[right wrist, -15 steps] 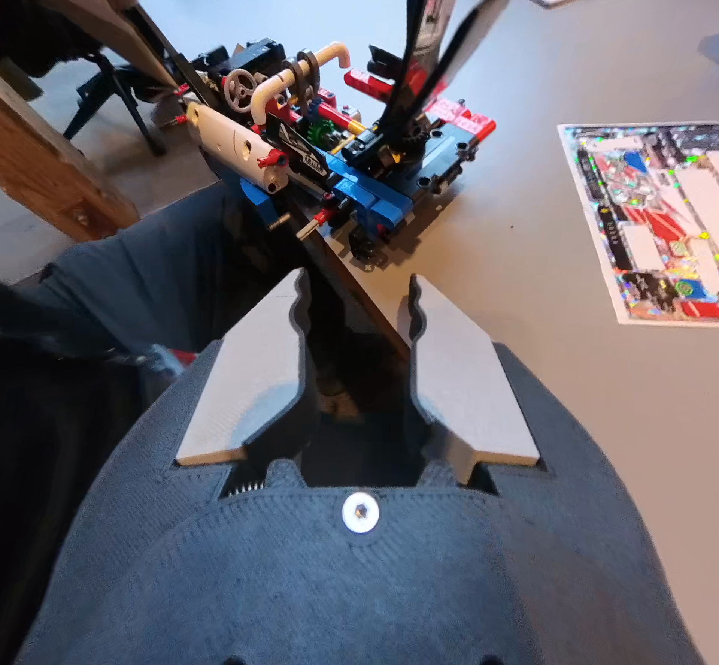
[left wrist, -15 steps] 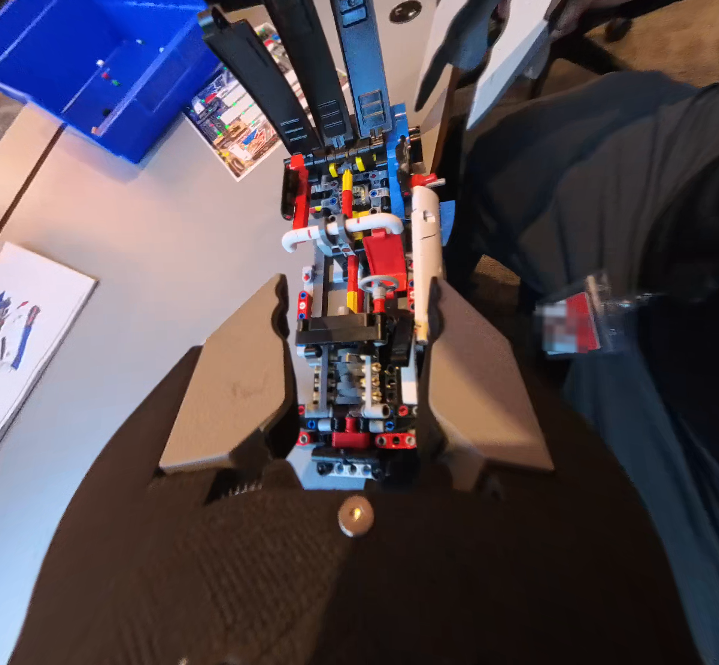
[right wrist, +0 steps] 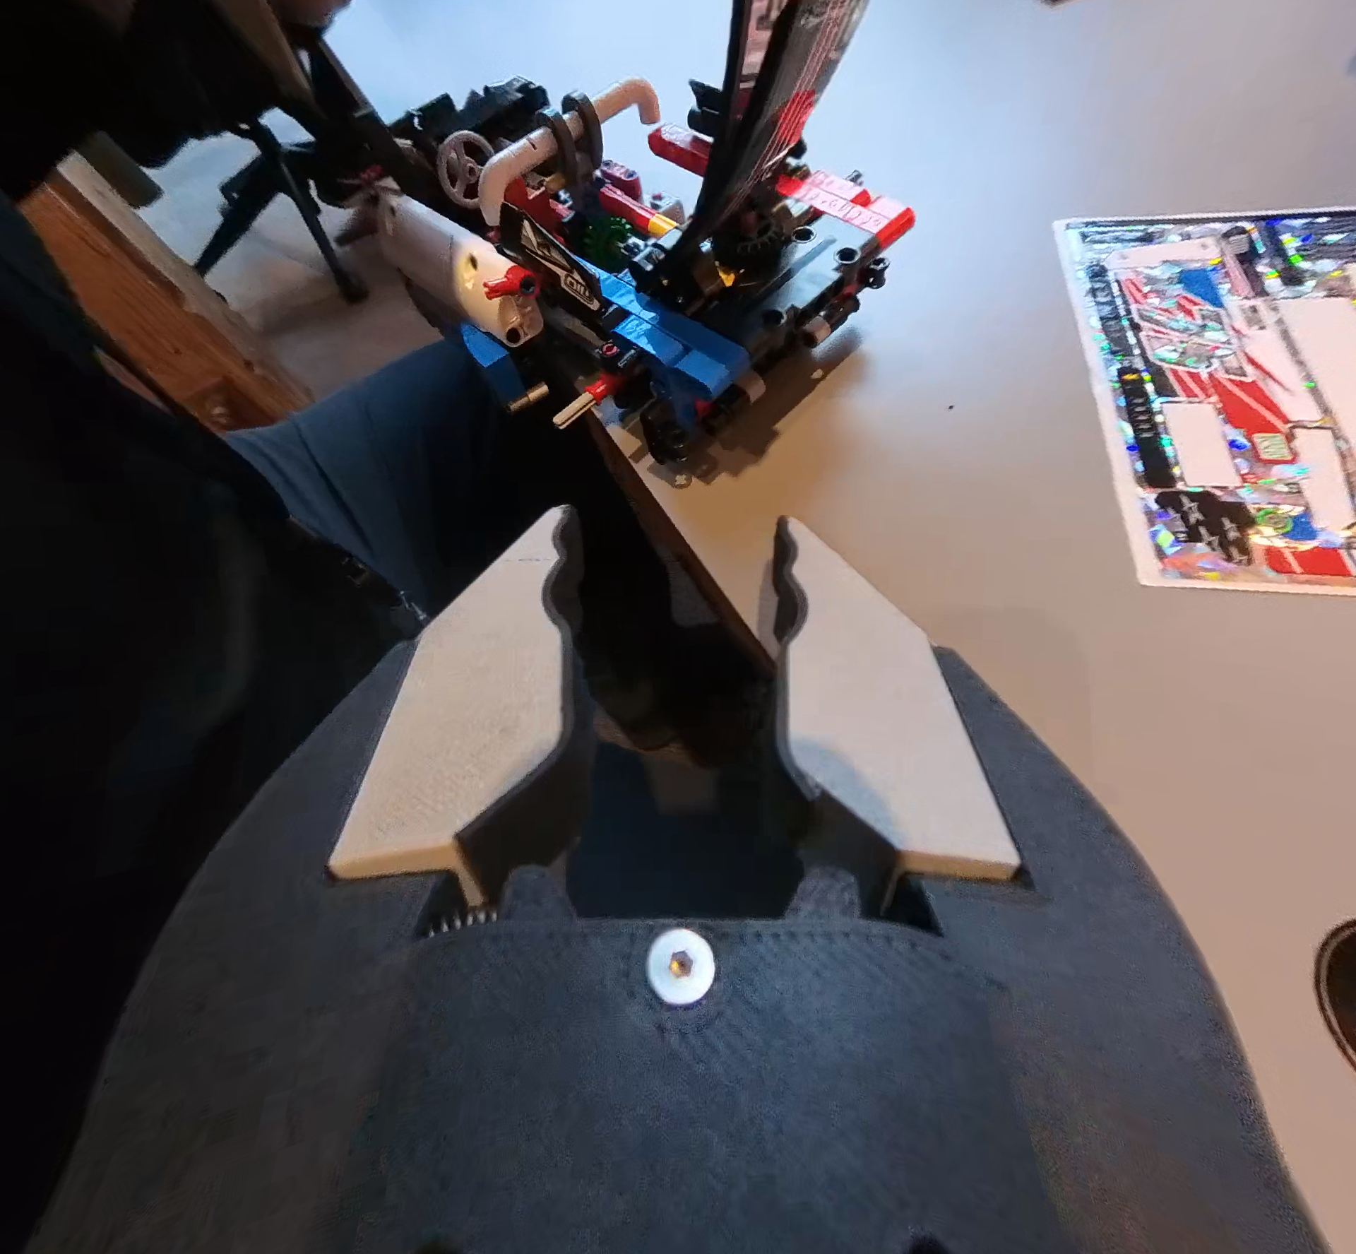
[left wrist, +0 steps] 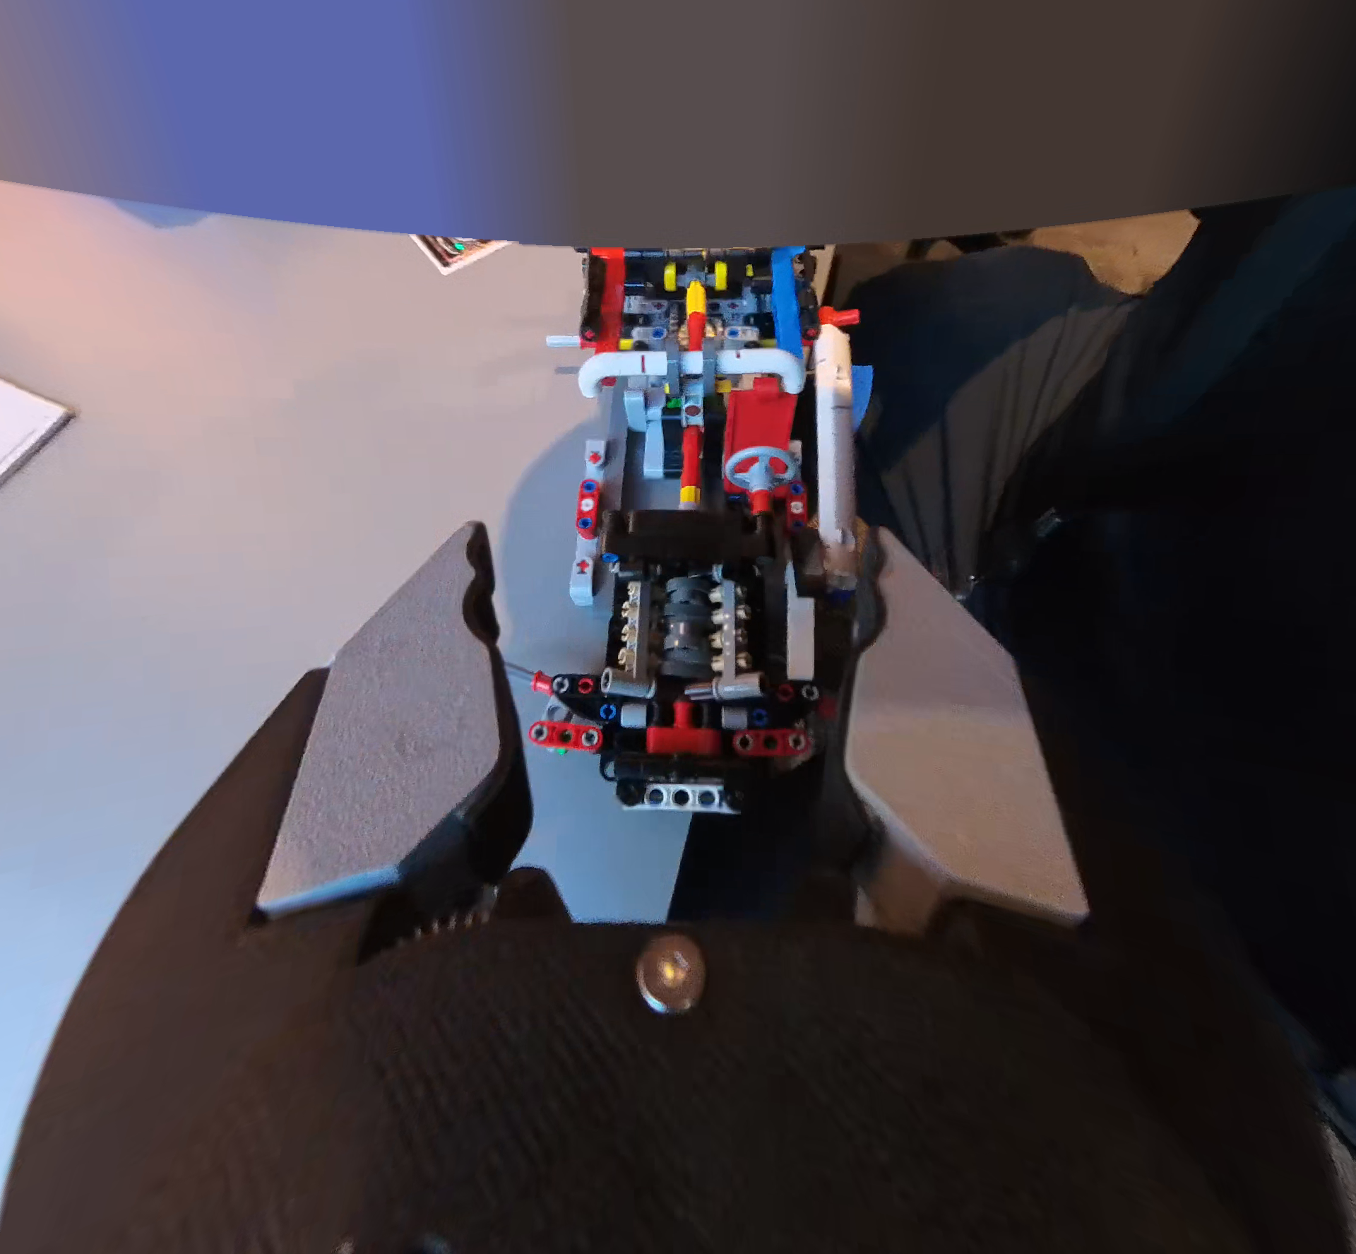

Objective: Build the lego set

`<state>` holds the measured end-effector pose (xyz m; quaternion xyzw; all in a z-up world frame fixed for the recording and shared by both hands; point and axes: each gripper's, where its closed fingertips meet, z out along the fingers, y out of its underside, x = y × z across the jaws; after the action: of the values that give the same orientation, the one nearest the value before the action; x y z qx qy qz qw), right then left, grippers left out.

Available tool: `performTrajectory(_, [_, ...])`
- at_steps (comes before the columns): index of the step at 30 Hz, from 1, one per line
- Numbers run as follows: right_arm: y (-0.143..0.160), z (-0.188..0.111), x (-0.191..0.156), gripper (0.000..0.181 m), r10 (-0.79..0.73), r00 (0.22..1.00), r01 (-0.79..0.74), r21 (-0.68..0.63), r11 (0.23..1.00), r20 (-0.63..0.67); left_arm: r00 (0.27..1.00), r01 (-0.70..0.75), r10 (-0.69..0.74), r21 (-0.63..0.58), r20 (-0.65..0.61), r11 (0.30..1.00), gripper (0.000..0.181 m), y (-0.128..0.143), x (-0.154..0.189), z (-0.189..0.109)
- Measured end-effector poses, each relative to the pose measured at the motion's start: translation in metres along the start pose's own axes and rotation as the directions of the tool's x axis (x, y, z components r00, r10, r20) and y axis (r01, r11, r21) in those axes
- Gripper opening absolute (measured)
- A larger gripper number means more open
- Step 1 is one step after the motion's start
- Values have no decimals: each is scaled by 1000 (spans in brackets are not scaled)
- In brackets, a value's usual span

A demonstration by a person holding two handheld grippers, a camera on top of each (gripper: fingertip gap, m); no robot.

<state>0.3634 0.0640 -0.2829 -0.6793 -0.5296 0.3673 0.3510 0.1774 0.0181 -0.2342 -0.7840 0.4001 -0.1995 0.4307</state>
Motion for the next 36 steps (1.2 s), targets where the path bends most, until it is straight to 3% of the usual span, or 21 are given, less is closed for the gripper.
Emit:
performTrajectory(4, [7, 3, 1, 49, 19, 999, -18, 16, 1000, -39, 997, 73, -72, 53, -15, 996, 97, 2, -2, -3])
performTrajectory(11, [10, -9, -1, 48, 1, 999, 2, 49, 999, -53, 986, 156, -155, 15, -61, 988, 98, -3, 12, 13])
performTrajectory(14, [5, -17, -10, 45, -67, 996, 71, 71, 995, -54, 995, 98, -98, -2, -33, 995, 96, -13, 23, 18])
performTrajectory(17, [-6, -22, -21, 25, -175, 981, 182, 78, 980, -88, 998, 30, -29, -23, 55, 999, 86, -22, 26, 22])
performTrajectory(23, [-26, -10, -32, 16, -263, 963, 262, -17, 965, -55, 992, 8, -9, 11, 125, 1000, 72, -32, 36, 36])
performTrajectory(25, [-37, -6, -33, 20, -278, 959, 278, -12, 960, -51, 991, -32, 36, -36, 129, 999, 72, -26, 37, 42])
performTrajectory(27, [-46, 0, -36, 19, -331, 942, 331, -9, 943, -53, 989, -37, 50, -92, 138, 995, 85, -19, 35, 47])
performTrajectory(32, [-46, 18, -43, 21, -470, 882, 465, -103, 879, -31, 994, -29, 42, -126, 105, 992, 85, -17, 33, 57])
performTrajectory(36, [-50, 25, -37, 21, -473, 878, 461, -144, 876, -66, 993, -24, 50, -227, 109, 974, 94, -4, 25, 61])
